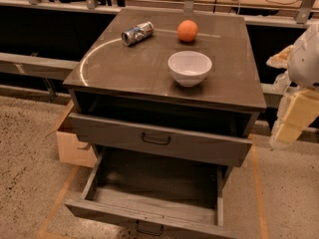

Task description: Open top drawer

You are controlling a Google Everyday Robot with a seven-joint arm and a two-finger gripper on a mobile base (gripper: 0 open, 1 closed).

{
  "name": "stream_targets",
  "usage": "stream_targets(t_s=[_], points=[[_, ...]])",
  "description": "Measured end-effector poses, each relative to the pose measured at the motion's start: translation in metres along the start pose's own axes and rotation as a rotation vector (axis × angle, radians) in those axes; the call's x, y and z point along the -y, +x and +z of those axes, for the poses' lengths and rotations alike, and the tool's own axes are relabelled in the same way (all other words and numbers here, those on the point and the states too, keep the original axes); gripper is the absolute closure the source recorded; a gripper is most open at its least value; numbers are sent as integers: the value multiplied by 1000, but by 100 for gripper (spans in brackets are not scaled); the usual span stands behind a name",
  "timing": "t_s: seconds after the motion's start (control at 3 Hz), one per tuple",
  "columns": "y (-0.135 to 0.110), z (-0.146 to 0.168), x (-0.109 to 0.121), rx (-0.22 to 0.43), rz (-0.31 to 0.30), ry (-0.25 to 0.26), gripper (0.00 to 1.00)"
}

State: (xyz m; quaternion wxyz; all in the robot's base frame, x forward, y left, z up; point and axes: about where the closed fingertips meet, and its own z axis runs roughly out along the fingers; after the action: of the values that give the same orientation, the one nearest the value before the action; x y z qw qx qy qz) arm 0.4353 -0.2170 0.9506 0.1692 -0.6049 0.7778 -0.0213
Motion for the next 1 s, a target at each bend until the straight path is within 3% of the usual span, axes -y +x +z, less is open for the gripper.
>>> stream_targets(t_s=[0.67,1.0], points=[[-4,100,-35,209,-128,-66,0],[-12,132,-51,283,-196,-101,0]])
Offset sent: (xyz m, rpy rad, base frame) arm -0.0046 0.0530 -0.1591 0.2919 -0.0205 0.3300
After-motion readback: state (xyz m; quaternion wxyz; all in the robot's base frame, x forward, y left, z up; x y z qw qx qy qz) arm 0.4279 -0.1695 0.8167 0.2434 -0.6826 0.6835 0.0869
